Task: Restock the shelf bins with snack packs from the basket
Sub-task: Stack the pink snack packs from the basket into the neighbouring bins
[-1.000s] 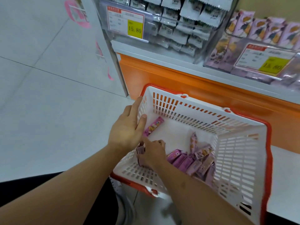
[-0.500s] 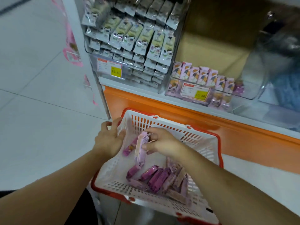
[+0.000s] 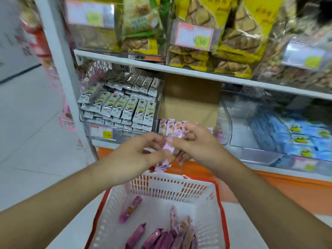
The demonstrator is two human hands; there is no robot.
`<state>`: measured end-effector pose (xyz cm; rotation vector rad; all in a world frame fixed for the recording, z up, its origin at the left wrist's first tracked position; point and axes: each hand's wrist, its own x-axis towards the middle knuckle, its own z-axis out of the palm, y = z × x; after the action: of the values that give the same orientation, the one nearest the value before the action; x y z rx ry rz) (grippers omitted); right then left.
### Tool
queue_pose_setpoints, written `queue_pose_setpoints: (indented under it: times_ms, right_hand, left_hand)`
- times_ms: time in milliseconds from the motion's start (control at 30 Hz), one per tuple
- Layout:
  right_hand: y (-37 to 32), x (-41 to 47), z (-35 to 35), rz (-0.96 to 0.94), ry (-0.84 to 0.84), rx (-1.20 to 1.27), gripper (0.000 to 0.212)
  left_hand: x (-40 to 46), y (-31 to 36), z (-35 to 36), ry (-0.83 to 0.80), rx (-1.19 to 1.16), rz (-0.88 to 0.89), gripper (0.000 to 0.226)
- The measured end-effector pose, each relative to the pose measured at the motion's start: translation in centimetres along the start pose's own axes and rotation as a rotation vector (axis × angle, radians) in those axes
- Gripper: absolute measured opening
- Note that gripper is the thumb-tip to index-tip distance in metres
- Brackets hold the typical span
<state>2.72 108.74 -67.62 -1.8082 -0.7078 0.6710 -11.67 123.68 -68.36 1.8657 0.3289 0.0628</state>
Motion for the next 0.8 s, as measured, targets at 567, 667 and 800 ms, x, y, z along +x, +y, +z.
queue_pose_setpoints:
  times_ms: [567, 667, 800]
  right_hand:
    - [-1.2, 6.9, -4.6, -0.179, 0.186, -0.082, 0.021]
    - [-1.2, 9.7, -5.0, -0.169, 0.243, -0.122, 0.019]
    - [0.9, 13.1, -3.0, -0.092, 0.179, -0.2, 0.022]
  left_hand:
    - [5.8, -1.4, 1.6, 0.235, 0.053, 0.002, 0.039]
    - [5.0, -2.4, 1.0, 0.238, 0.496, 0.044, 0.056]
    - [4.6, -3.5, 0.7, 0.209, 0.762, 0.075, 0.067]
